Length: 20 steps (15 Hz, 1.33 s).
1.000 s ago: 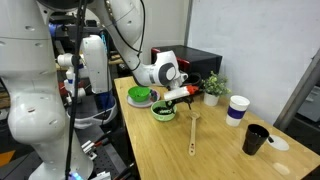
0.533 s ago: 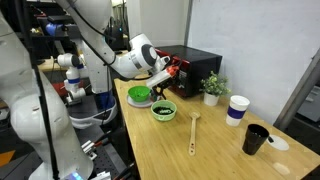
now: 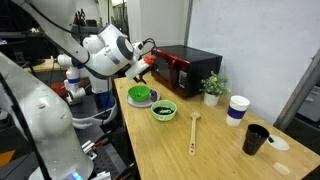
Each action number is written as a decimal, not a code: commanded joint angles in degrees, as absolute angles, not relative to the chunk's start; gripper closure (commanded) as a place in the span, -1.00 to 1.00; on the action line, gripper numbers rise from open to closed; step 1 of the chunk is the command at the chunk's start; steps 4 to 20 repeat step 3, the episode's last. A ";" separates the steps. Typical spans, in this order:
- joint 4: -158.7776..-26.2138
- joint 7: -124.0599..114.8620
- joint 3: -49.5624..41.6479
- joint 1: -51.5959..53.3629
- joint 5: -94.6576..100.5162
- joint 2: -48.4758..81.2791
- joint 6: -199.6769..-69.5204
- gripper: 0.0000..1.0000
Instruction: Use the spoon to transfer beans from the light-green bowl to the dark green bowl
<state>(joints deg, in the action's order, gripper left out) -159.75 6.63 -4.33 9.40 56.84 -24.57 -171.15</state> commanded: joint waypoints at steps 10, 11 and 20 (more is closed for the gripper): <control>-159.41 5.26 -4.60 10.30 56.84 -25.01 -171.87 -1.00; -159.41 5.26 -4.60 10.30 56.84 -25.01 -171.87 -1.00; -159.41 5.26 -4.60 10.30 56.84 -25.01 -171.87 -1.00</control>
